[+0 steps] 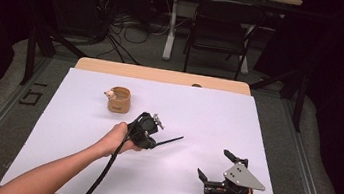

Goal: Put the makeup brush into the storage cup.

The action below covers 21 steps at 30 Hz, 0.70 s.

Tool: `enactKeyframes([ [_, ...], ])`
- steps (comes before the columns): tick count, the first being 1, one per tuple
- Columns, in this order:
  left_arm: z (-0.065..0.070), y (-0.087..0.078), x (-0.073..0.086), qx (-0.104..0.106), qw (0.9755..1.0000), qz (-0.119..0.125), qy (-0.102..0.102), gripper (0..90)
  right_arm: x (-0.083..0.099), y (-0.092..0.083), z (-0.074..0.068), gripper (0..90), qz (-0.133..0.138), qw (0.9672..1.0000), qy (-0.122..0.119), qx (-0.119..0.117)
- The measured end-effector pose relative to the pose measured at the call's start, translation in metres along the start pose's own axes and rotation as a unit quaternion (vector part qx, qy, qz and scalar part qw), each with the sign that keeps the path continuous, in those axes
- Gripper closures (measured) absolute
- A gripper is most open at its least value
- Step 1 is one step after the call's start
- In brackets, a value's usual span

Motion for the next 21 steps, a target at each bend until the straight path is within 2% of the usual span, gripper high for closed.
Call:
enactKeyframes([
  [6,0.002,-0.003,0.005,0.006,1.0,0.0,0.008,84.0,0.001,0.003,-0.001,0.0,-0.018,0.9998,0.001,-0.012],
  [12,0.002,-0.007,0.01,0.008,0.9999,0.002,0.01,84.0,0.002,0.01,-0.003,0.0,-0.047,0.9986,0.003,-0.024],
  [18,0.001,-0.01,0.014,0.007,0.9998,0.007,0.015,84.0,0.0,0.022,0.002,0.0,-0.091,0.9951,-0.009,-0.035],
  [21,0.001,-0.012,0.016,0.009,0.9997,0.009,0.019,84.0,-0.003,0.027,0.002,0.0,-0.108,0.9926,-0.025,-0.048],
])
Point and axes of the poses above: each handheld gripper's, and its own axes: y roughly forward along the jaws, x roughly out of its underside, z roughly to its right, the point moved 8 cm from there along y, roughly forward along the jaws, and after that the axes turned 2 degrees about y, right-handed, at the moved point
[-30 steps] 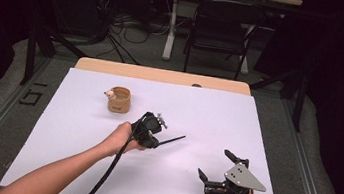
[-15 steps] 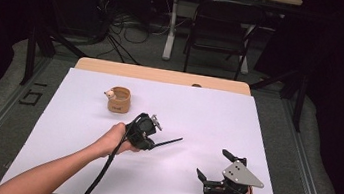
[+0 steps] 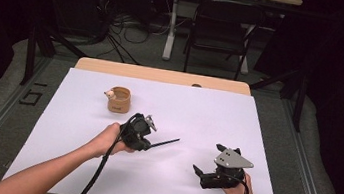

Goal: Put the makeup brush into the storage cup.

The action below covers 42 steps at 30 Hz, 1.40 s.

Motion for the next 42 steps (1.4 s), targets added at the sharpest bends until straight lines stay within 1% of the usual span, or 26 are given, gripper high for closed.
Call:
enactKeyframes([
  [2,0.001,-0.001,0.001,0.001,1.0,-0.002,0.003,84.0,-0.001,0.002,0.0,0.0,-0.016,0.9998,-0.006,-0.014],
  [5,0.002,-0.002,0.001,0.002,1.0,0.001,0.009,84.0,-0.001,0.005,0.0,0.0,-0.027,0.9989,-0.016,-0.035],
  [8,0.004,-0.003,0.002,0.004,0.9999,0.0,0.013,84.0,-0.004,0.009,-0.001,0.0,-0.041,0.9971,-0.027,-0.059],
  [12,0.005,-0.004,0.002,0.005,0.9998,0.002,0.019,84.0,-0.01,0.017,-0.002,0.0,-0.057,0.9945,-0.048,-0.075],
  [15,0.005,-0.005,0.003,0.006,0.9997,0.001,0.025,84.0,-0.015,0.024,-0.004,0.0,-0.07,0.9916,-0.066,-0.088],
  [16,0.005,-0.005,0.004,0.006,0.9996,0.0,0.028,83.9,-0.016,0.025,-0.003,0.0,-0.087,0.9892,-0.075,-0.092],
  [17,0.005,-0.005,0.005,0.007,0.9996,0.0,0.027,84.0,-0.018,0.028,-0.005,0.0,-0.083,0.9887,-0.077,-0.098],
  [20,0.004,-0.006,0.008,0.007,0.9995,-0.001,0.03,84.0,-0.024,0.032,-0.006,0.0,-0.104,0.9837,-0.094,-0.112],
  [22,0.004,-0.006,0.01,0.008,0.9994,0.0,0.032,84.0,-0.029,0.036,-0.007,0.0,-0.112,0.9816,-0.102,-0.116],
  [24,0.004,-0.006,0.011,0.008,0.9993,0.0,0.036,84.0,-0.032,0.04,-0.008,0.0,-0.122,0.9786,-0.11,-0.124],
  [26,0.004,-0.007,0.012,0.008,0.9992,-0.002,0.04,84.0,-0.035,0.044,-0.01,0.0,-0.13,0.9752,-0.124,-0.129],
  [28,0.004,-0.008,0.013,0.009,0.999,-0.002,0.045,84.0,-0.038,0.049,-0.011,0.0,-0.137,0.9728,-0.129,-0.135],
  [32,0.006,-0.008,0.013,0.013,0.9985,-0.003,0.052,84.0,-0.045,0.057,-0.015,0.0,-0.144,0.9672,-0.15,-0.146],
  [33,0.007,-0.009,0.013,0.014,0.9985,-0.004,0.054,84.0,-0.046,0.059,-0.016,0.0,-0.147,0.9661,-0.152,-0.148],
  [36,0.008,-0.009,0.014,0.014,0.998,-0.004,0.061,84.0,-0.048,0.065,-0.02,0.0,-0.156,0.9608,-0.17,-0.154],
  [39,0.009,-0.009,0.014,0.018,0.9976,-0.004,0.067,84.0,-0.049,0.07,-0.024,0.0,-0.163,0.9573,-0.178,-0.159],
  [40,0.01,-0.009,0.014,0.018,0.9975,-0.004,0.069,83.9,-0.049,0.072,-0.024,0.6,-0.162,0.9572,-0.18,-0.159],
  [42,0.011,-0.009,0.014,0.018,0.9971,-0.005,0.074,83.9,-0.05,0.075,-0.026,1.0,-0.164,0.9547,-0.185,-0.166],
])
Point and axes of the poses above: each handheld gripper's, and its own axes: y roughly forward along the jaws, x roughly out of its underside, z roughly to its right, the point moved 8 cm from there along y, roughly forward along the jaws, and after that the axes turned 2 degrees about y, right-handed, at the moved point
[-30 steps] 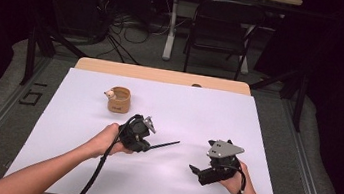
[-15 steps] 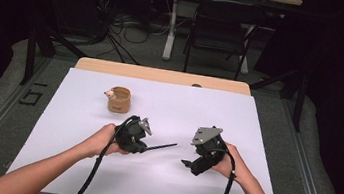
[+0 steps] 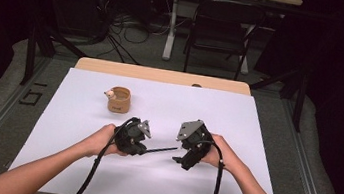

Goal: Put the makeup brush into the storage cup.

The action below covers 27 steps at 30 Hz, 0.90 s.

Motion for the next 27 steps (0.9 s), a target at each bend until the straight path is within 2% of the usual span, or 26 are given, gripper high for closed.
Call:
enactKeyframes([
  [9,0.002,0.0,-0.001,0.003,0.9999,0.001,0.014,84.0,-0.006,0.011,-0.005,15.4,-0.014,0.9996,-0.023,-0.007],
  [12,0.003,0.0,-0.002,0.003,0.9999,0.002,0.016,84.0,-0.008,0.015,-0.007,25.4,-0.017,0.9994,-0.027,-0.012],
  [15,0.004,-0.001,-0.002,0.003,0.9998,0.001,0.022,84.0,-0.008,0.018,-0.01,37.2,-0.026,0.9985,-0.04,-0.026],
  [19,0.004,-0.002,-0.002,0.001,0.9997,0.002,0.025,84.0,-0.008,0.023,-0.014,46.1,-0.033,0.9971,-0.054,-0.041],
  [27,0.005,-0.003,-0.003,0.002,0.9995,0.004,0.03,84.0,-0.008,0.03,-0.018,60.5,-0.038,0.9957,-0.067,-0.051],
])
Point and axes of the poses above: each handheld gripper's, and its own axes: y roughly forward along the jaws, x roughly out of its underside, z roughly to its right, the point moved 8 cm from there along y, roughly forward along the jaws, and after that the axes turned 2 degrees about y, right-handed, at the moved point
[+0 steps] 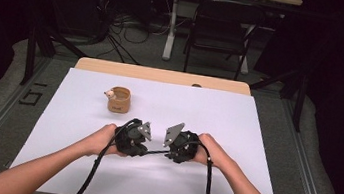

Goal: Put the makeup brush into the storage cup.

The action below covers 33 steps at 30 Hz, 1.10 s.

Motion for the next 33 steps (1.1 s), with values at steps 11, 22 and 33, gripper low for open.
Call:
enactKeyframes([
  [11,-0.001,-0.001,-0.001,-0.002,1.0,0.001,0.005,83.9,0.0,0.0,-0.003,77.0,0.006,0.9999,-0.011,-0.008],
  [22,-0.003,0.0,0.002,0.004,0.9999,-0.007,0.012,82.6,0.003,0.003,-0.011,83.7,0.003,0.9991,-0.04,-0.016],
  [33,-0.009,0.0,0.001,0.002,1.0,0.001,-0.005,59.4,0.005,0.003,-0.014,85.0,0.014,0.999,-0.041,-0.016],
])
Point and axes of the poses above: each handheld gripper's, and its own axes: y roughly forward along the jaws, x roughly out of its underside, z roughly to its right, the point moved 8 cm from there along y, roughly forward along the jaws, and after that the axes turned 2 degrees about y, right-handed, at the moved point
